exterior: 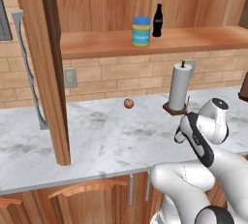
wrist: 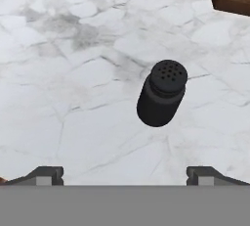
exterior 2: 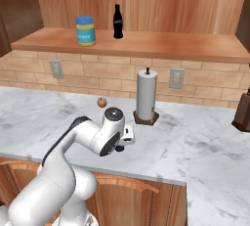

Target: Pick the shaker and mayonnaise from the counter and place them in the cabinet.

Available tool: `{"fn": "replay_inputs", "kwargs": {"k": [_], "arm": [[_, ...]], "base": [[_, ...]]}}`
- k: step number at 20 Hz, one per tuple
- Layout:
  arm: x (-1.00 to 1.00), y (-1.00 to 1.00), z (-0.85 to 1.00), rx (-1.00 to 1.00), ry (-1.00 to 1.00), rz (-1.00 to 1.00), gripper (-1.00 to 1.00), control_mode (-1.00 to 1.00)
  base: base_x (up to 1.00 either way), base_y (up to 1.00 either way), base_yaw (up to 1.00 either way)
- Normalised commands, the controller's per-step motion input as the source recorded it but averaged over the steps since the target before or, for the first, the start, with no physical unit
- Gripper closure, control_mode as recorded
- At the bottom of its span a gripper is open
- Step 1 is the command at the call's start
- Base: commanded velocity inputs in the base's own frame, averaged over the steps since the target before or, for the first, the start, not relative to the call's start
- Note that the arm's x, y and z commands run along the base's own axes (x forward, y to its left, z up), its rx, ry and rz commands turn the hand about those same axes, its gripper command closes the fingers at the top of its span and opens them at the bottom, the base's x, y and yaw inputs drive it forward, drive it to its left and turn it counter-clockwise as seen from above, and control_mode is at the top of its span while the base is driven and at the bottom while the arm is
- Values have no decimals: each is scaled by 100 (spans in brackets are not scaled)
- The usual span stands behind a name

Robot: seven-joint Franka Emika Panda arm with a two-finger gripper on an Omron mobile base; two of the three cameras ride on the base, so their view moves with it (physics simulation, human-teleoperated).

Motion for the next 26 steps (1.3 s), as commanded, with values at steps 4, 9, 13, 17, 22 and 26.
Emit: {"fn": "replay_inputs", "kwargs": {"k": [4,9,13,17,22,26], "arm": [[16,0,-6,0,0,1,-100,-100],[20,0,0,3,0,0,-100,-100],[18,0,0,4,0,0,-100,-100],[19,0,-8,2,0,1,-100,-100],[21,0,-17,0,0,1,-100,-100],[24,0,-15,0,0,1,-100,-100]], "base": [[0,0,0],[0,0,0],[0,0,0],[0,0,0],[0,0,0],[0,0,0]]}}
